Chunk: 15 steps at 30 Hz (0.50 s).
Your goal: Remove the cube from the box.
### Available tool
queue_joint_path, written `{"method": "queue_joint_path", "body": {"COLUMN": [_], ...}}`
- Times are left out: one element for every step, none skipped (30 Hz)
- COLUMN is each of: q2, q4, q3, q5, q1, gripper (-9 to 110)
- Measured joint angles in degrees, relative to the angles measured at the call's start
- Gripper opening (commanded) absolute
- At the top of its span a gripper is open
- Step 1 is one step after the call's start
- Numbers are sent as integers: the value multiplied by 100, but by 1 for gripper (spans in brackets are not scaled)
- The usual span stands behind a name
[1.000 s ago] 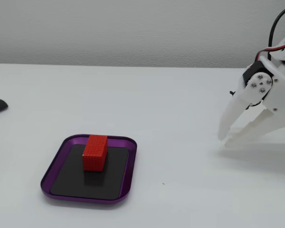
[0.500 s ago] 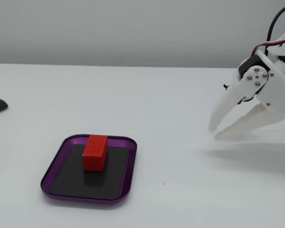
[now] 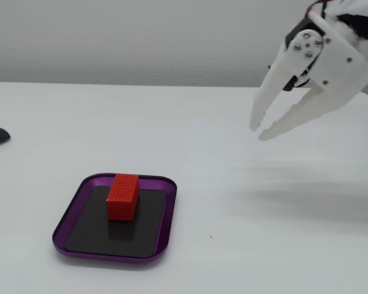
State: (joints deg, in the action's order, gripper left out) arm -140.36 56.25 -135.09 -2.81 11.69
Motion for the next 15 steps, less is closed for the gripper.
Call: {"method": "queue_joint_path", "body": {"q2": [554,1063,1582,2083,2566,3006,3419,3814,4192,4535,4852,5142,5414,5669,5906], "q4": [123,272,448,668,888,1099,1327,1538,1749,1942,2101,2250,2382,2505,2637], "q3": [431,888,1371,1819,2268,2725,3173,3612,4052,4456,4852,5238,5607,5959,6284], "q5": [0,0,0,0,0,0,0,0,0,0,0,0,-44,-105,-149], "q1": [0,0,0,-9,-18,-18,-9,-9,-18,-35,-79,-132,-185,-272,-360], "gripper": [1,2,4,6,9,12,14,16,18,19,21,22,23,23,24]}}
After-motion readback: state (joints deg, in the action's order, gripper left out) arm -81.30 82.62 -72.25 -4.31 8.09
